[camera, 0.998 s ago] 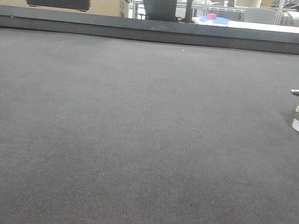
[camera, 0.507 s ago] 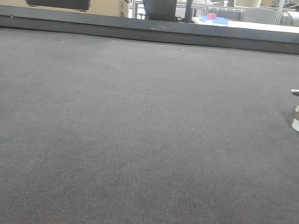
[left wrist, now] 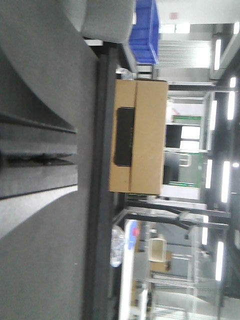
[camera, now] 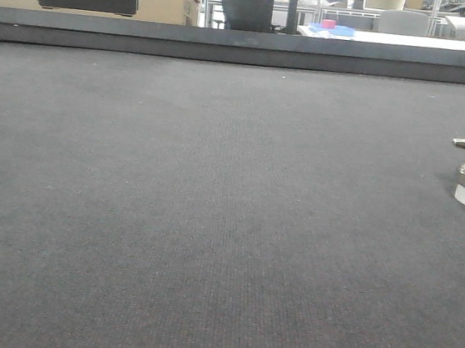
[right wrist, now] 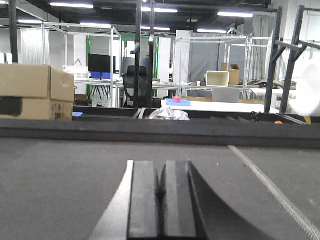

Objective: Place valve from conveyor to right shelf box
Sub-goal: 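Move the right gripper above the silver valve with white cap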

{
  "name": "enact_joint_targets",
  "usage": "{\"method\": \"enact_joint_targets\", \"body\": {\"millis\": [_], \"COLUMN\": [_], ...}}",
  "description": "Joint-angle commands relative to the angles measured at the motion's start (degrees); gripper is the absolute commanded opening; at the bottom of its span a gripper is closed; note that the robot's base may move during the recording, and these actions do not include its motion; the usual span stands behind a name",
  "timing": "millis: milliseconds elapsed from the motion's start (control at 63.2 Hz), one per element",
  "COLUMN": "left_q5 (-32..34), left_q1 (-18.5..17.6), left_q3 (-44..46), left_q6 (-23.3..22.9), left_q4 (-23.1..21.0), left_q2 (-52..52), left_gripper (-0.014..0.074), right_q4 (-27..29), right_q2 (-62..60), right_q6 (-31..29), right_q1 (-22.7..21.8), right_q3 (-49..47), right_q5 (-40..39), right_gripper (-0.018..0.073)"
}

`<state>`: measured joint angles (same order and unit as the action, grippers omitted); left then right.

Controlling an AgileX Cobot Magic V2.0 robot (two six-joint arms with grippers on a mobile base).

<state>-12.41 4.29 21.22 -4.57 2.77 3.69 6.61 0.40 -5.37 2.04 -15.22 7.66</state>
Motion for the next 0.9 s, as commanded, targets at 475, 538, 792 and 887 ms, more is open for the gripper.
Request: {"method": "enact_joint_targets", "body": {"millis": [475, 538, 792, 887], "left_q5": [-23.9, -23.9, -23.9, -23.9], "left_q1": [-4.0, -5.0, -7.0, -7.0], "left_q3": [25.2, 25.7, 25.7, 25.7], "left_q6": [0.1, 0.1, 0.1, 0.1], "left_q4": [1.3, 1.3, 1.3, 1.3], "left_q2": [28.8, 30.1, 31.4, 31.4], "left_gripper": [0.0571, 0.0571, 0.0571, 0.0571], "right_q4": [-0.5, -0.5, -0.5, -0.5], "right_q2": [30.1, 35.8, 57.8, 66.6], "right_q6": [0.0, -0.1, -2.8, -2.8], "right_q1": [-0.1, -0.1, 3.3, 4.9], "right_q3": [-22.7, -27.7, -50.1, -58.0], "right_q5": [13.0, 17.7, 36.9, 44.9], "right_gripper": [0.057, 0.057, 0.057, 0.057]}}
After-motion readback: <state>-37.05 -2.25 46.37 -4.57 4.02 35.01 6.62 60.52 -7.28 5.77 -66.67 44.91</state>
